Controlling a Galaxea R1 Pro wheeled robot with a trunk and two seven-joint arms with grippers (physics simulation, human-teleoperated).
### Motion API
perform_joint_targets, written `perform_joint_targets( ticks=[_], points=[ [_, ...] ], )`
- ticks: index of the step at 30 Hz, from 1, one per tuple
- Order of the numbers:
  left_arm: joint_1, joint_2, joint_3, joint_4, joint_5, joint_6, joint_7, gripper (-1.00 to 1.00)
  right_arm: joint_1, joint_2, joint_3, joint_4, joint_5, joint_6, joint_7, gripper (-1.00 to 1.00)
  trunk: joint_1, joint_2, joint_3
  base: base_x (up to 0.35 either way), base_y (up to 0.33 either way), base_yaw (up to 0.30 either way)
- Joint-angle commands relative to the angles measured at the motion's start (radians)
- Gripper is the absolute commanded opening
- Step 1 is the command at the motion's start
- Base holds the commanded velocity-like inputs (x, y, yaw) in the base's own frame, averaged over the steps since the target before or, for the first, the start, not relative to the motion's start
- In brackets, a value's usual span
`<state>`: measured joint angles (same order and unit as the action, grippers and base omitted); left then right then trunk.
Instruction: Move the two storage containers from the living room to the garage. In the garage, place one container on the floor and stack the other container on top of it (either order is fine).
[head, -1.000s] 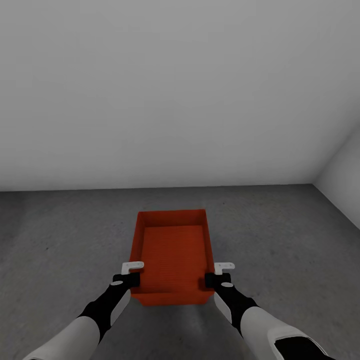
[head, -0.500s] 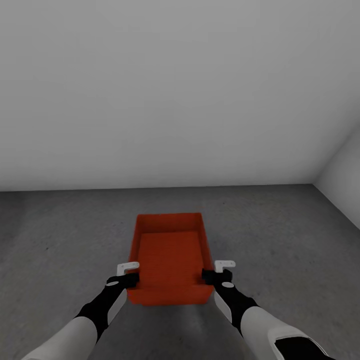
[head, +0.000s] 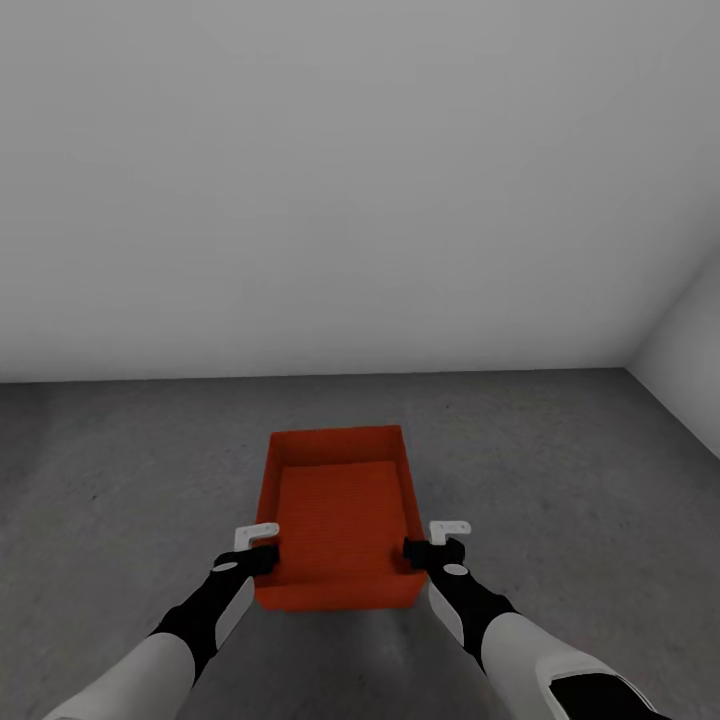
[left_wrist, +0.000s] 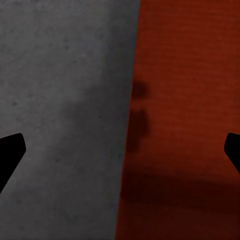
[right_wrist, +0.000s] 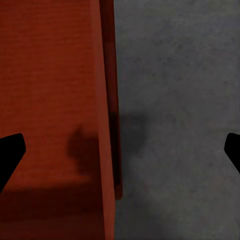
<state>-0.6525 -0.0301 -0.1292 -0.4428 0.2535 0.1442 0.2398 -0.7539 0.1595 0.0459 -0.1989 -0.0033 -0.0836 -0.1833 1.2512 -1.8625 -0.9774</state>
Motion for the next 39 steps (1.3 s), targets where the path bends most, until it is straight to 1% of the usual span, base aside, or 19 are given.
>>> perform_joint_targets(
  ticks=[1,7,36,38,39],
  points=[
    [0.000,0.001,-0.009,-0.002,0.010,0.005,0.009,1.00,0.000,0.000,0.005,0.001,0.000,-0.002,-0.005,1.00,0.000,0.000,-0.001,0.000,0.000,0.000],
    [-0.001,0.001,-0.008,-0.003,0.011,0.005,0.009,1.00,-0.001,0.000,0.005,0.001,0.000,-0.002,-0.005,1.00,0.000,0.000,-0.001,0.000,0.000,0.000],
    [-0.001,0.005,-0.004,-0.017,0.012,0.006,0.009,1.00,-0.001,0.000,0.005,0.001,0.002,-0.002,-0.004,1.00,-0.111,0.203,0.090,0.000,0.000,0.000],
    [0.000,0.005,0.004,-0.017,0.012,0.007,0.009,1.00,-0.001,0.000,0.005,0.001,0.002,-0.002,-0.004,1.00,-0.119,0.217,0.096,0.000,0.000,0.000],
    [0.000,0.006,0.014,-0.017,0.012,0.008,0.009,1.00,-0.001,0.000,0.005,0.001,0.002,-0.002,-0.004,1.00,-0.123,0.224,0.100,0.000,0.000,0.000]
  ],
)
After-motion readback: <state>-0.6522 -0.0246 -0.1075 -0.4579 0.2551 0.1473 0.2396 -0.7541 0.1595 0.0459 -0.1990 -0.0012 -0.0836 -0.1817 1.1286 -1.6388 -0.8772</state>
